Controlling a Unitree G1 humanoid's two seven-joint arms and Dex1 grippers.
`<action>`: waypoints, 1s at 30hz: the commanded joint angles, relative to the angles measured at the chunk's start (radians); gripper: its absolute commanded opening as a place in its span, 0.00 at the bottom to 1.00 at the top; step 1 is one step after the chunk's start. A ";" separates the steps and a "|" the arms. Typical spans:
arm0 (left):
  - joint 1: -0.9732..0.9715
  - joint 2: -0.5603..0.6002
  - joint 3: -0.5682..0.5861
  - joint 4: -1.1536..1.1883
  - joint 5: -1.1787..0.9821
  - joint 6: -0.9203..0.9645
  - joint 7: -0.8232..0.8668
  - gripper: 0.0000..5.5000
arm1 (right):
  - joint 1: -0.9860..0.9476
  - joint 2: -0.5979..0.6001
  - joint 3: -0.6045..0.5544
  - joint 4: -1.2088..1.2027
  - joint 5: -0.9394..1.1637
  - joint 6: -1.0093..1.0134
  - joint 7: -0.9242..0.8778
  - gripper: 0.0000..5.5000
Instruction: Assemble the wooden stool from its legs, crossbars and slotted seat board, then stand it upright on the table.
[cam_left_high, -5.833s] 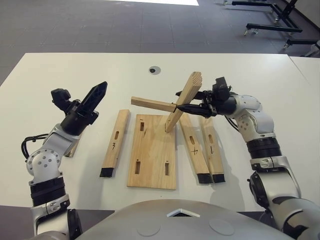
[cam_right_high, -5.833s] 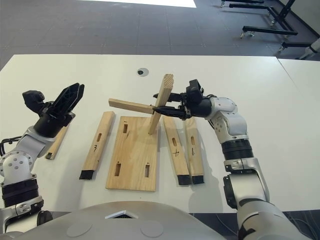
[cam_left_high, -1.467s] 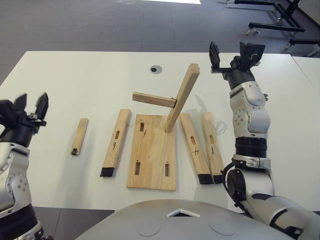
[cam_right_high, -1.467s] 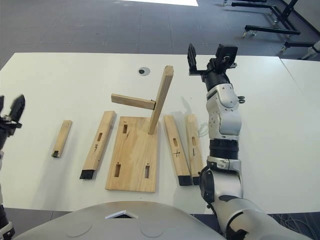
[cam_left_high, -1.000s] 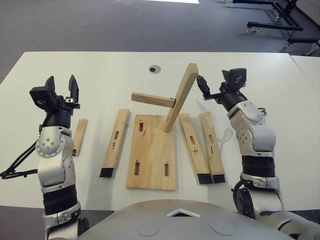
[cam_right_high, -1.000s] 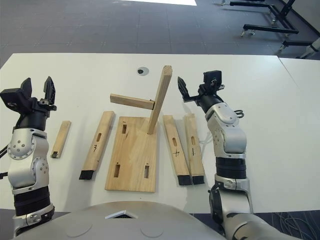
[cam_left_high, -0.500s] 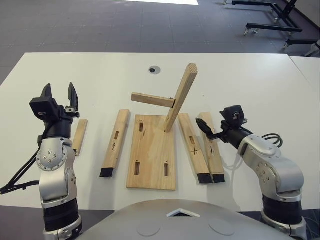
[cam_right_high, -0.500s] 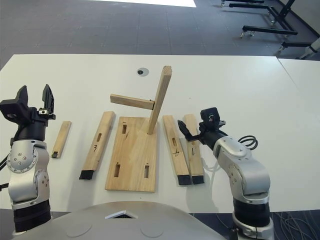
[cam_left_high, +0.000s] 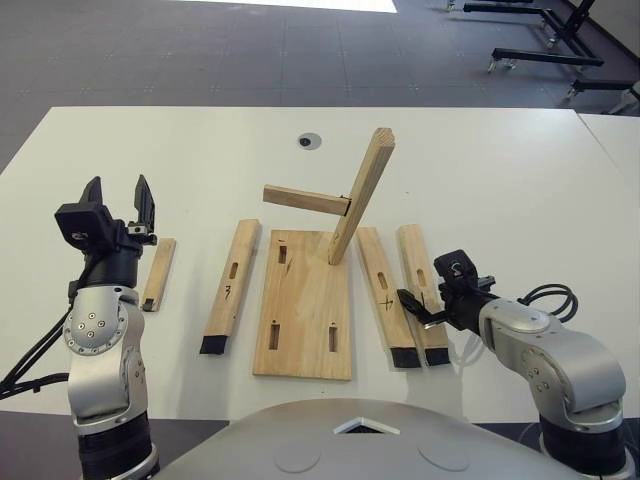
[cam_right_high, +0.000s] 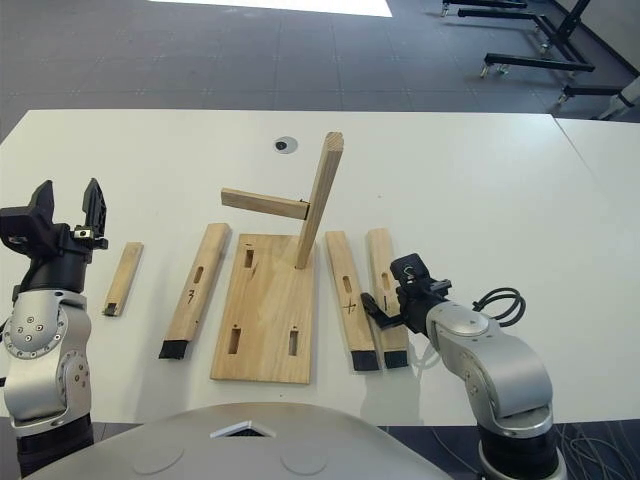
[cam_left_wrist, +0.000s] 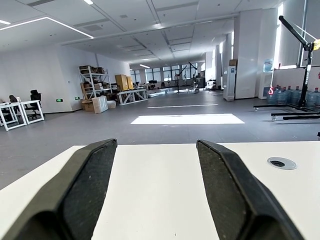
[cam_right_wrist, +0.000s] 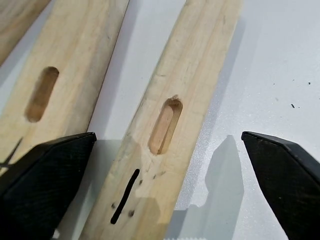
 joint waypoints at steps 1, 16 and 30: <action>0.005 -0.007 0.009 -0.014 -0.010 0.009 0.003 0.53 | -0.032 -0.025 0.027 -0.032 0.000 0.090 0.002 0.92; 0.025 -0.031 0.010 -0.018 -0.001 0.001 0.016 0.53 | -0.071 0.012 -0.011 -0.045 0.002 0.187 0.025 0.44; -0.212 0.017 0.114 0.170 -0.158 -0.015 -0.027 0.53 | -0.542 0.186 -0.215 0.497 -0.138 -0.467 -0.046 0.38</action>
